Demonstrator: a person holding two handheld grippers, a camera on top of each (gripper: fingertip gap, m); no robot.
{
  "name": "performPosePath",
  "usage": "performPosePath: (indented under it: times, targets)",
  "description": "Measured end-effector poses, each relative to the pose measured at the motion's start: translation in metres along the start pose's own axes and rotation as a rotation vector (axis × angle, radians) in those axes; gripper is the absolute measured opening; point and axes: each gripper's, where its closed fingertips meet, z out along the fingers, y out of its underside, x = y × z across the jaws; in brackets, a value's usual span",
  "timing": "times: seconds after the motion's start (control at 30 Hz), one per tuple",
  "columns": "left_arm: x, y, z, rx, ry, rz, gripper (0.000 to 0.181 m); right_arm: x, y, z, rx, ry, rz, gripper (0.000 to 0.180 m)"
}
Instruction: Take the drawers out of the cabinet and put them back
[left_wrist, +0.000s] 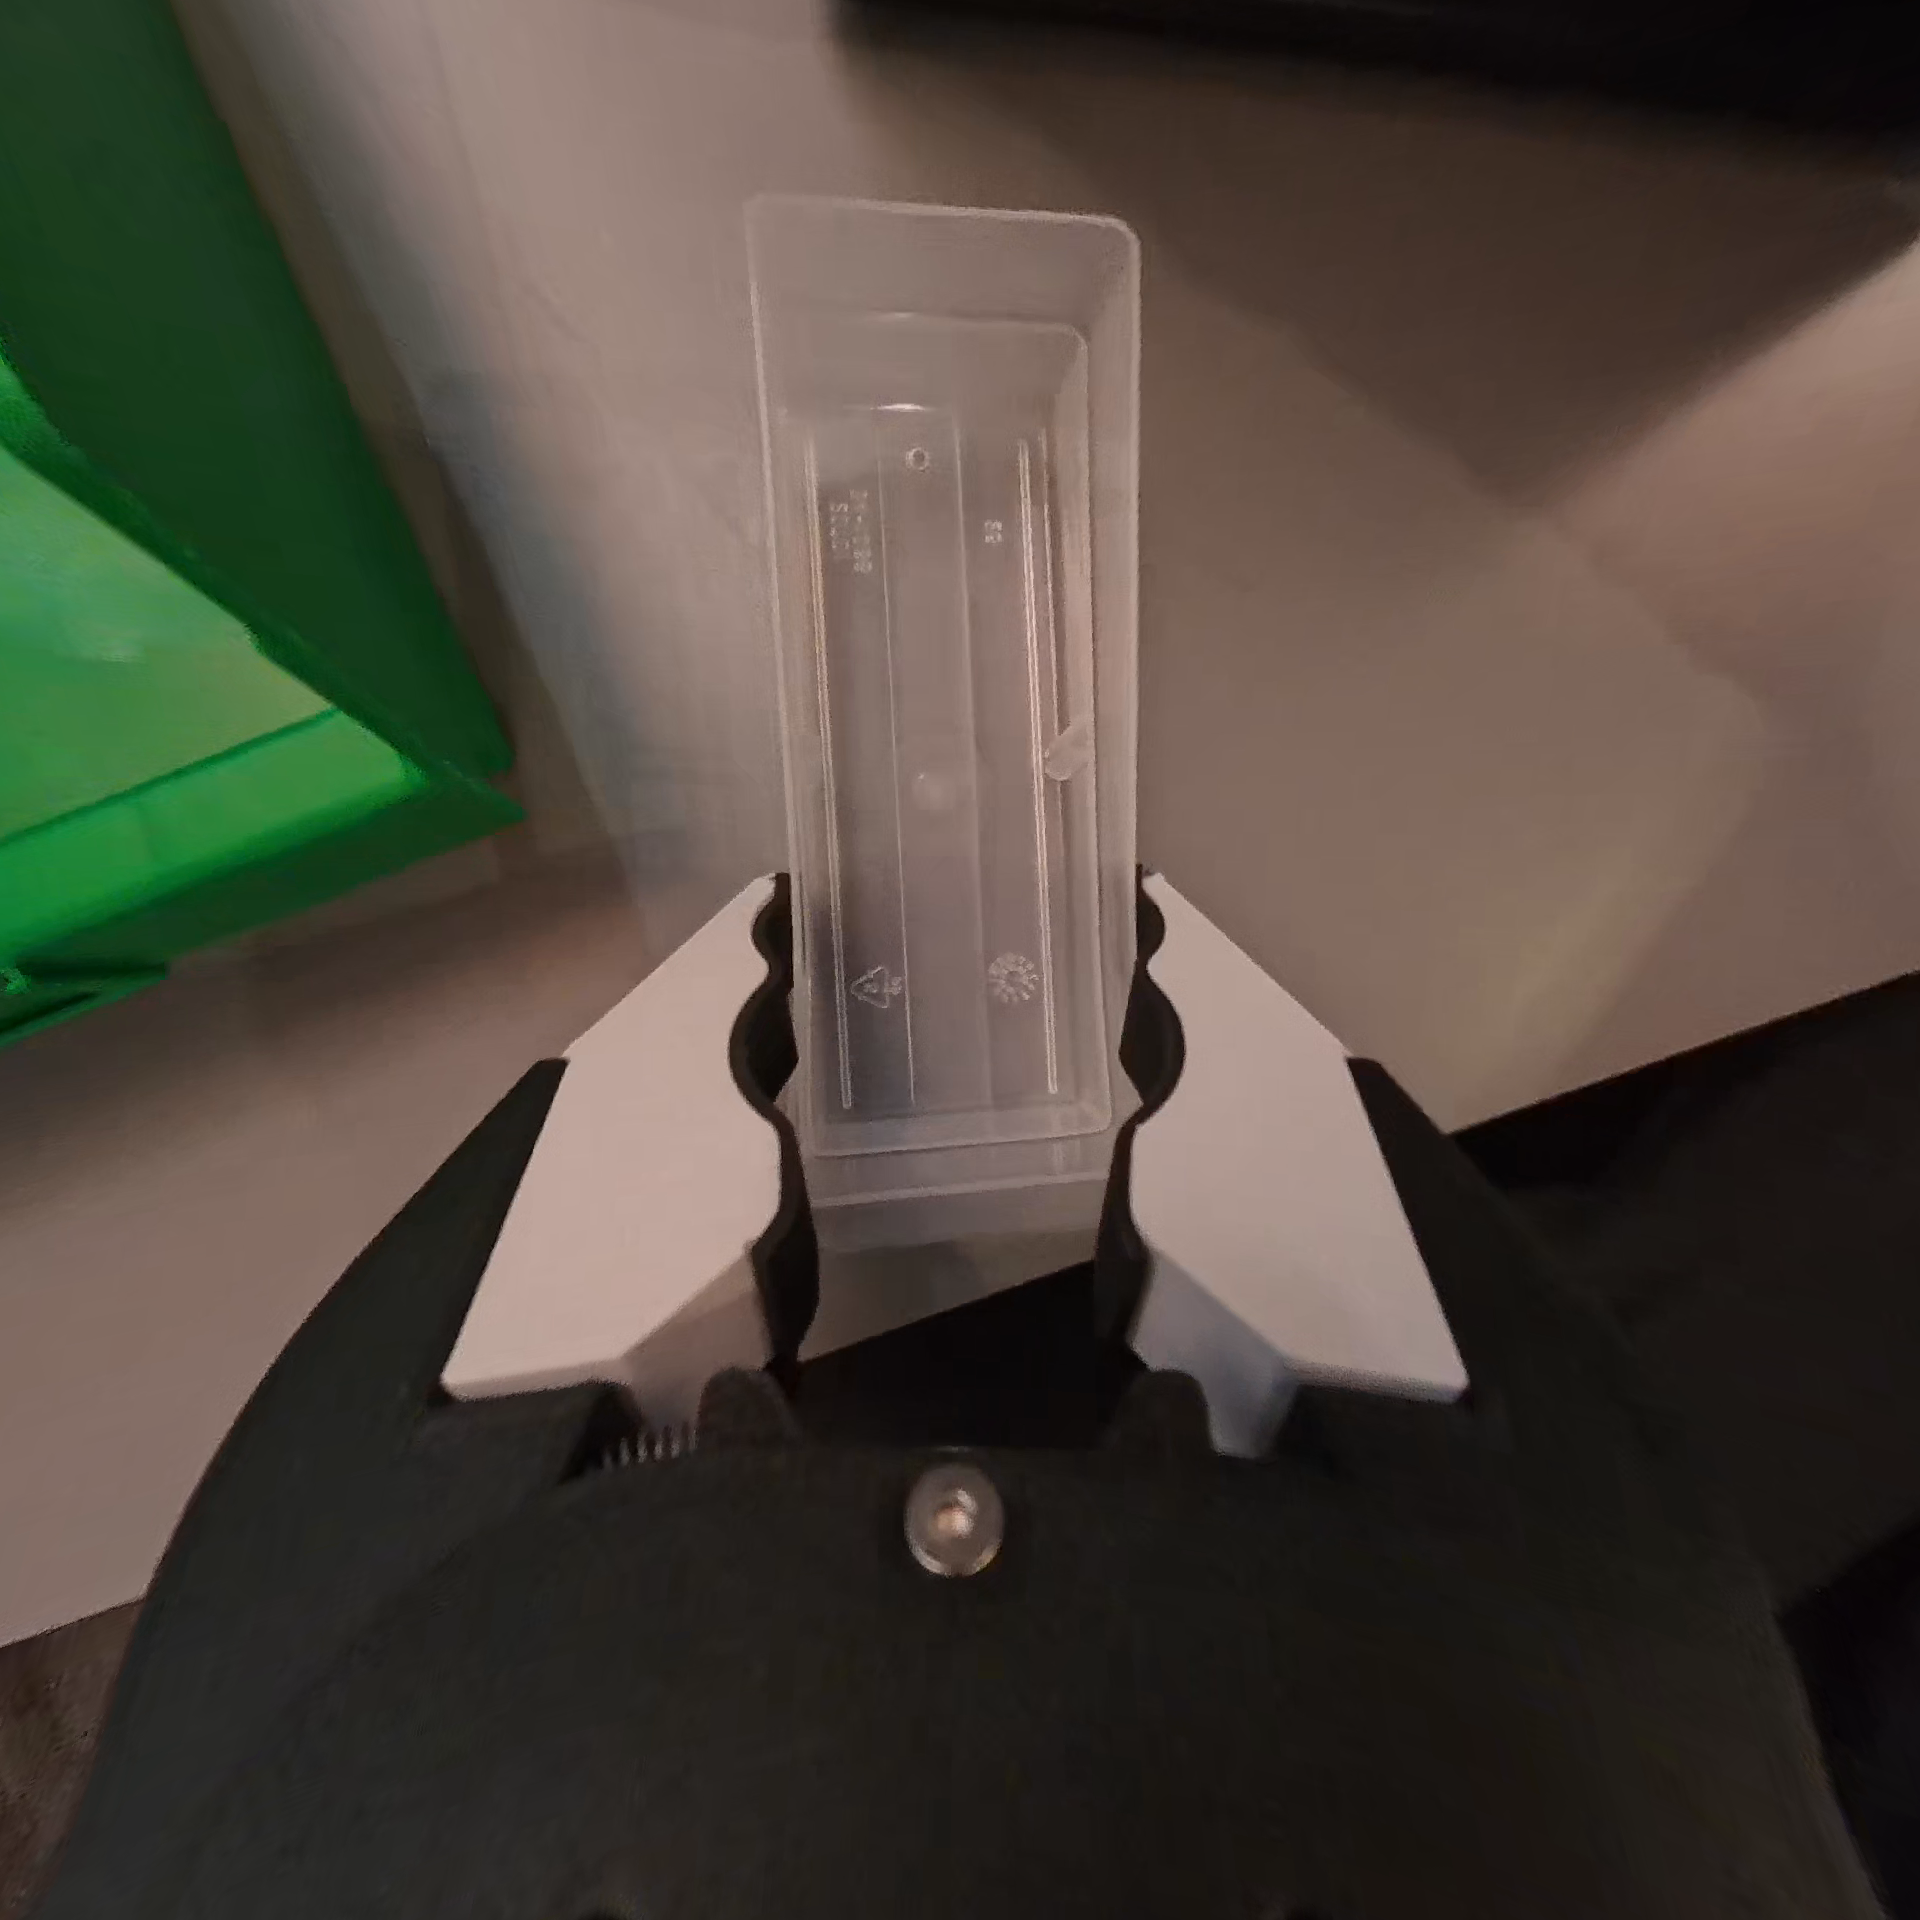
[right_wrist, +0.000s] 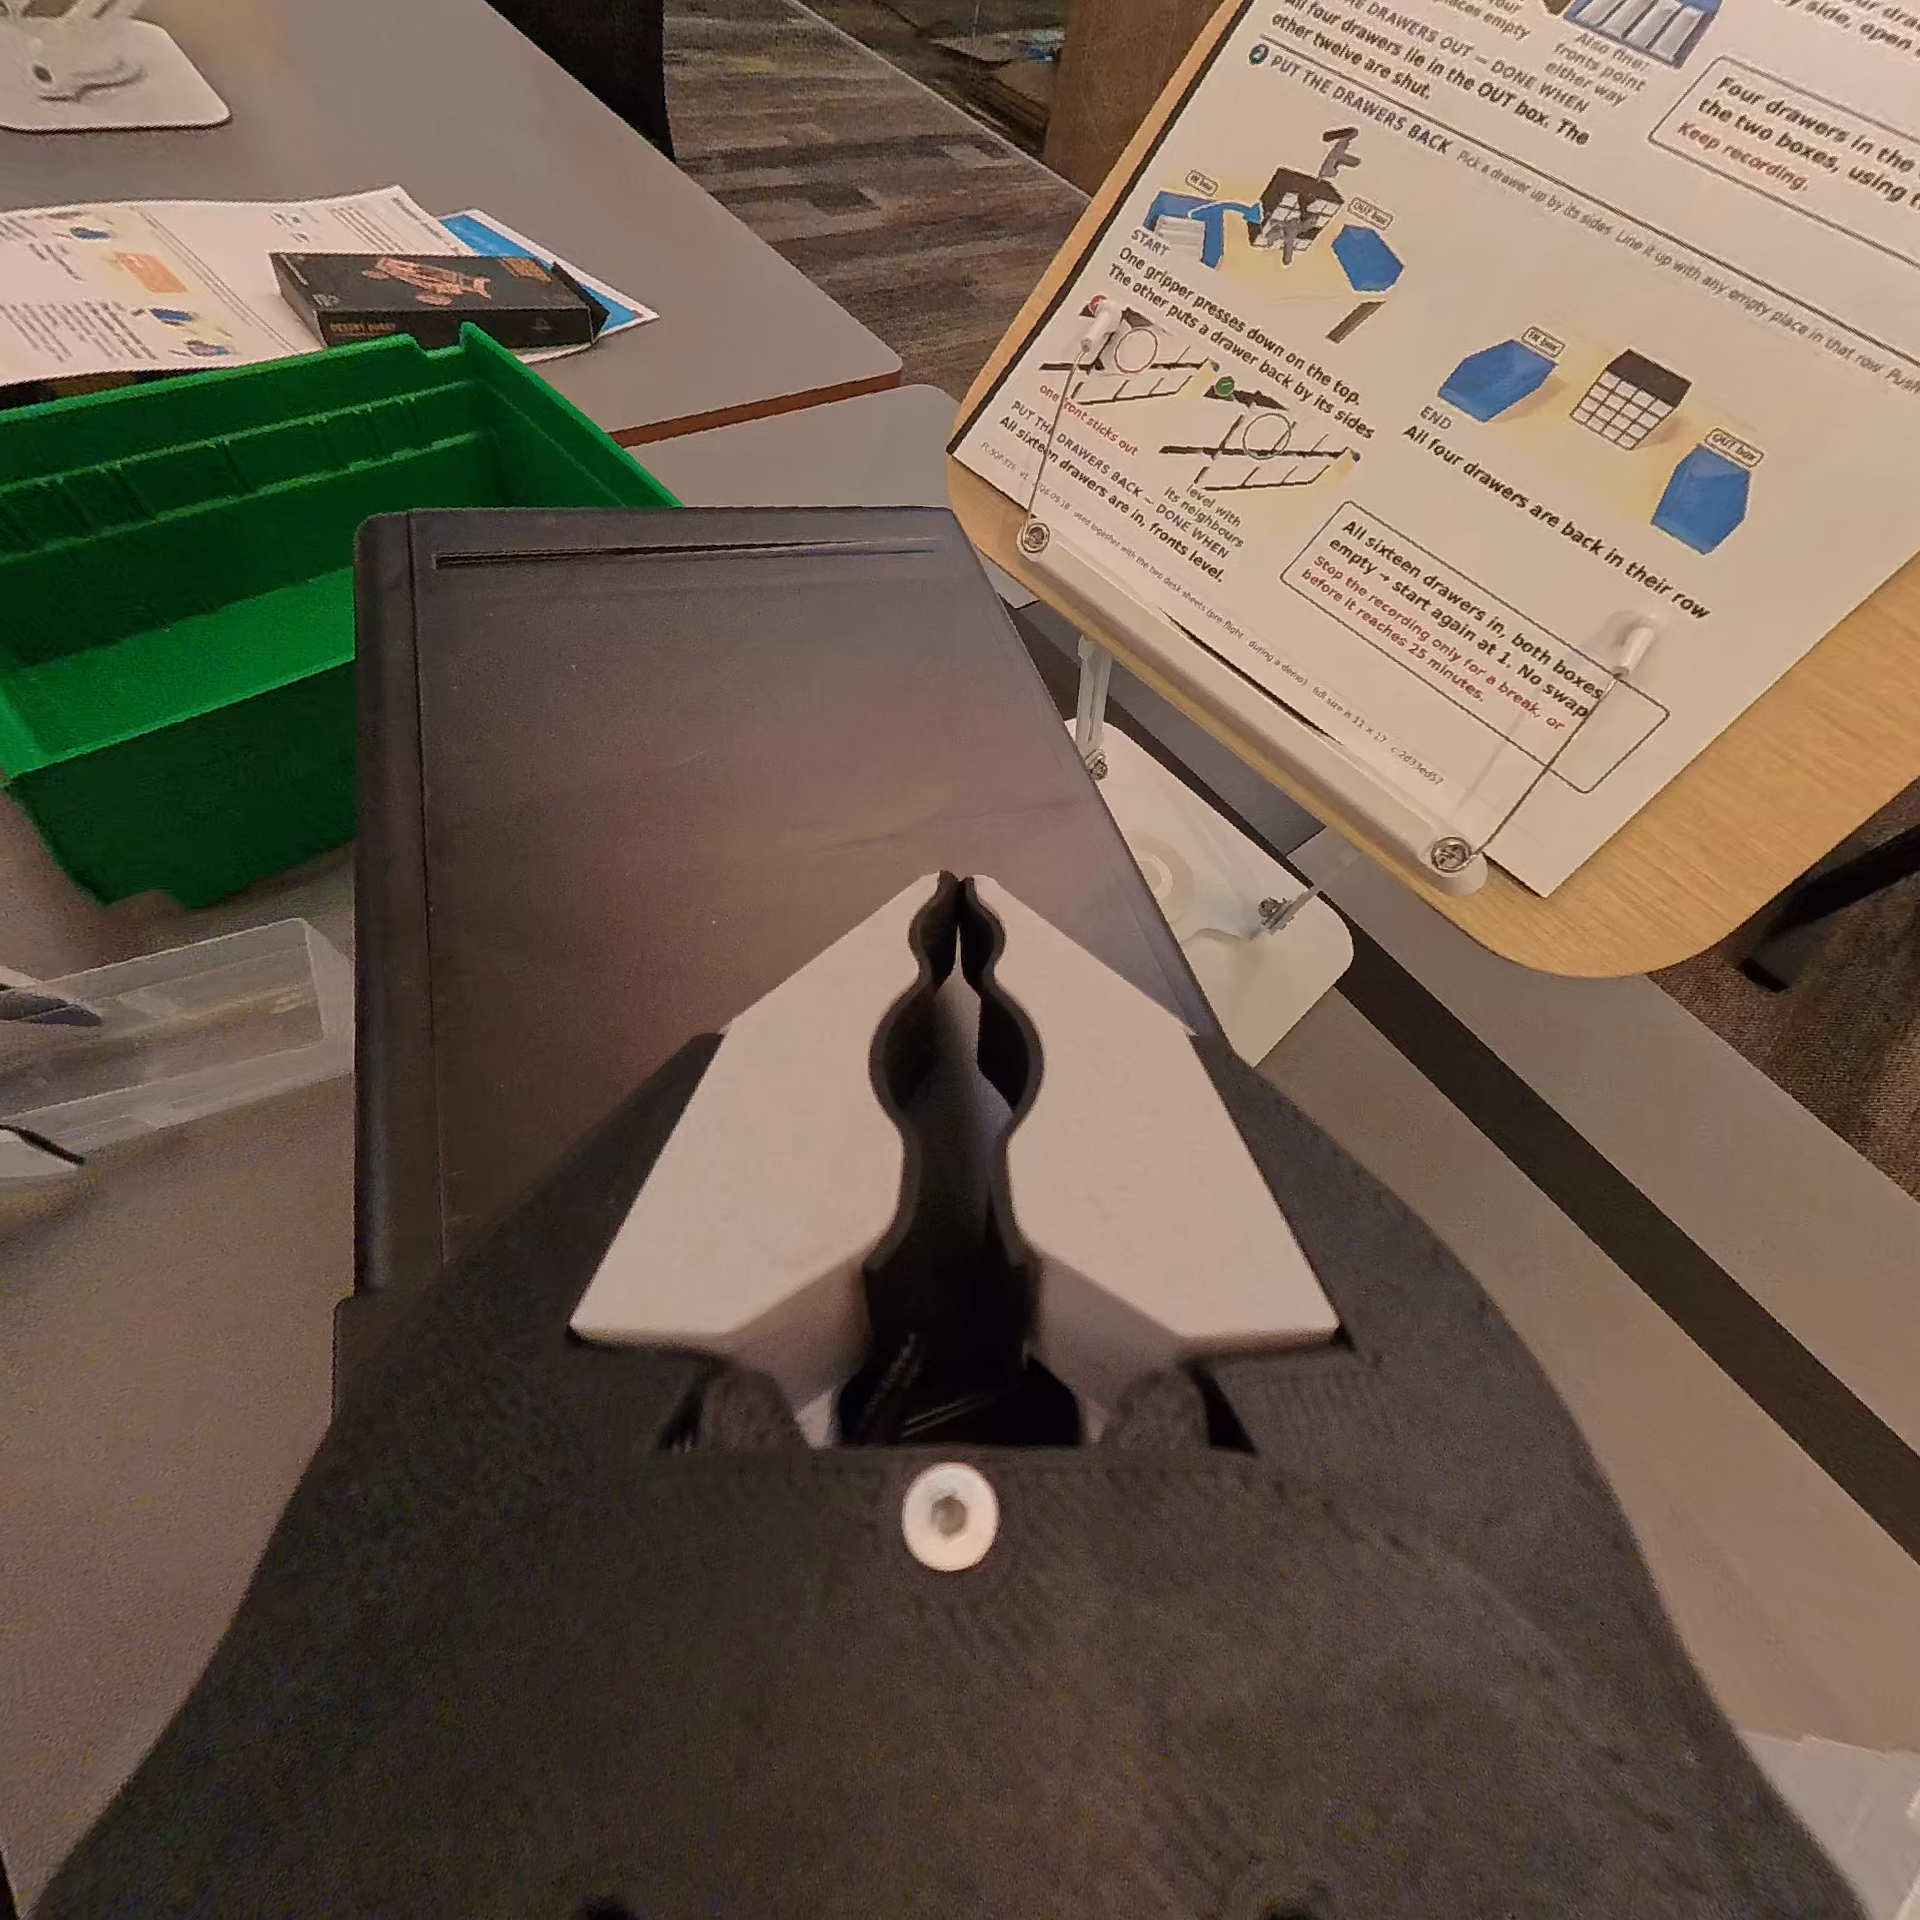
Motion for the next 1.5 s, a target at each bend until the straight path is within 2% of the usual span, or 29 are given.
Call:
performPosePath:
  times: [0.03, 0.17, 0.37, 0.47, 0.63, 0.93, 1.03, 1.2, 1.5]
  targets:
    - [-0.001, 0.002, -0.002, -0.003, -0.007, 0.015, 0.06, 0.0, 0.0, 0.0, 0.0, 0.0, -0.001, 0.0]
    - [0.007, -0.011, -0.018, 0.046, 0.035, 0.047, 0.06, 0.0, 0.0, 0.0, 0.0, 0.004, -0.002, 0.0]
    - [0.042, -0.065, -0.059, 0.052, 0.12, 0.186, 0.06, 0.0, 0.0, 0.0, -0.005, 0.005, 0.0, 0.0]
    - [0.061, -0.092, -0.072, 0.023, 0.19, 0.237, 0.06, 0.0, 0.0, 0.0, -0.006, 0.005, 0.001, 0.0]
    - [0.063, -0.123, -0.079, -0.033, 0.239, 0.255, 0.059, 0.0, 0.0, 0.0, -0.004, 0.008, 0.0, 0.0]
    - [0.059, -0.148, -0.079, -0.084, 0.264, 0.278, 0.06, 0.0, 0.0, 0.0, 0.001, 0.002, 0.0, 0.0]
    - [0.054, -0.15, -0.076, -0.116, 0.231, 0.304, 0.058, 0.0, 0.0, 0.0, 0.002, 0.001, 0.001, 0.0]
    - [0.057, -0.151, -0.078, -0.089, 0.265, 0.235, 0.059, 0.0, 0.0, 0.0, 0.0, 0.003, 0.001, 0.0]
    - [0.057, -0.15, -0.075, -0.173, 0.276, 0.27, 0.058, 0.0, 0.0, 0.0, 0.001, 0.003, 0.001, 0.0]
